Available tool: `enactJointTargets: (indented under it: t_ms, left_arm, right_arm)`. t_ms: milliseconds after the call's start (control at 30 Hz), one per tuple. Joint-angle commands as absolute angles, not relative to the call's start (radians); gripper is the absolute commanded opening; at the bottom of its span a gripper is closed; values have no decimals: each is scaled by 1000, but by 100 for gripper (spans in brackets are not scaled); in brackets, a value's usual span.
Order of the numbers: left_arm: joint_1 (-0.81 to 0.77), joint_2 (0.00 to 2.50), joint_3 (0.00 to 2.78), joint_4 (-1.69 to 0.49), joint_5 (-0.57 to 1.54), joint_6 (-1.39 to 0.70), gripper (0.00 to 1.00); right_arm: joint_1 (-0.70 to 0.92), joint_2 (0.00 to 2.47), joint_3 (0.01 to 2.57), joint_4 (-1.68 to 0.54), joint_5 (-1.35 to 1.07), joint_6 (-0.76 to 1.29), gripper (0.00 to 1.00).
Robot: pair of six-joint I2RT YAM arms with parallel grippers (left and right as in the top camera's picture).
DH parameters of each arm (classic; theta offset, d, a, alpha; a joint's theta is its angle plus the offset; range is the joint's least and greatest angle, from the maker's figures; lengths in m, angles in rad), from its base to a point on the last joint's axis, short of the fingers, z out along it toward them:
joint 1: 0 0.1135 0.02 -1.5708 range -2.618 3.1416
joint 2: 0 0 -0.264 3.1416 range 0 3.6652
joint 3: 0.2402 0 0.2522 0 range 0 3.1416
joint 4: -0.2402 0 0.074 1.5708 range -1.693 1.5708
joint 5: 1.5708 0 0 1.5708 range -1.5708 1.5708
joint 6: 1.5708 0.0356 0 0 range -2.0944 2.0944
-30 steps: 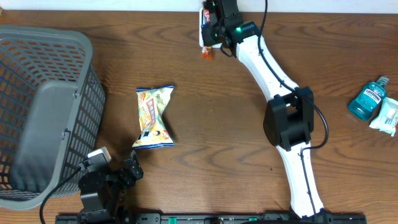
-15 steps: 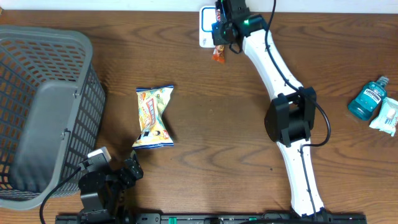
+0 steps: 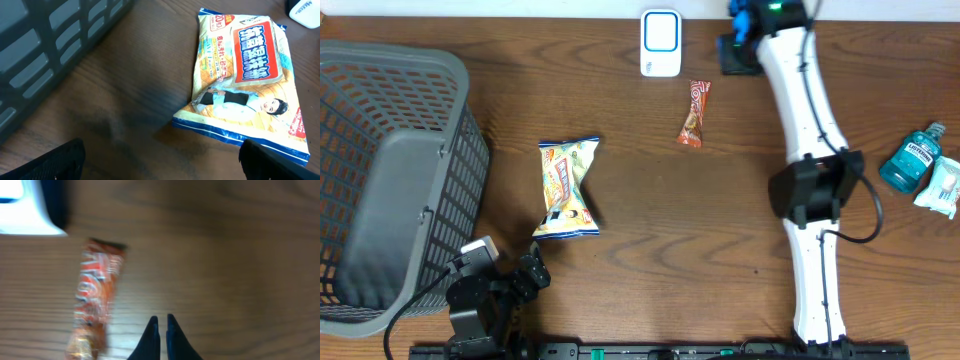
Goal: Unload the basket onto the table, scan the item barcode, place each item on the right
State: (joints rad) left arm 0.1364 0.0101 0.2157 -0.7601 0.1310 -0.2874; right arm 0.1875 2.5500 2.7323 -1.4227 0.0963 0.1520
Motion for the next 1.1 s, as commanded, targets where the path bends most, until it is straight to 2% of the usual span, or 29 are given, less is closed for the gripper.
enactJointTargets:
  t_ms: [0, 33, 67, 100, 133, 333, 467, 700, 733, 767, 800, 833, 867, 900, 1067]
  left_arm:
    - [138, 4, 224, -763, 125, -279, 98]
    - [138, 4, 224, -763, 126, -279, 98]
    - [138, 4, 224, -763, 126, -279, 98]
    - [138, 4, 224, -763, 126, -279, 98]
    - [138, 4, 224, -763, 126, -279, 98]
    - [138, 4, 224, -763, 126, -279, 98]
    - [138, 4, 224, -763, 126, -279, 98]
    - [138, 4, 224, -763, 126, -279, 98]
    - [138, 4, 224, -763, 126, -279, 98]
    - [138, 4, 224, -763, 126, -279, 98]
    - [138, 4, 224, -763, 126, -279, 98]
    - [138, 4, 224, -763, 126, -279, 98]
    - [138, 4, 224, -763, 125, -279, 98]
    - [138, 4, 224, -763, 126, -279, 98]
    - [138, 4, 224, -763, 126, -279, 98]
  right_arm:
    - [138, 2542, 2740, -1454, -144, 39, 45]
    - [135, 2542, 2737, -1455, -198, 40, 63]
    - [135, 2544, 2727, -1448, -234, 43, 87]
    - [139, 2545, 2717, -1440, -242, 58, 96]
    - [146, 2549, 2701, -1426, -238, 85, 99]
    - [228, 2586, 2551, -1303, -212, 163, 99]
    - [296, 2589, 2422, -1209, -16, 304, 99]
    - [393, 2590, 2320, -1135, 136, 422, 99]
    - [402, 2590, 2307, -1134, 183, 462, 96]
    - [409, 2590, 2289, -1134, 228, 501, 84]
    - [413, 2591, 2273, -1135, 246, 514, 64]
    - [414, 2591, 2254, -1137, 253, 516, 31]
    - [413, 2590, 2238, -1137, 253, 515, 8]
    - [413, 2591, 2223, -1141, 262, 514, 1]
    - [351, 2574, 2215, -1197, 381, 489, 1]
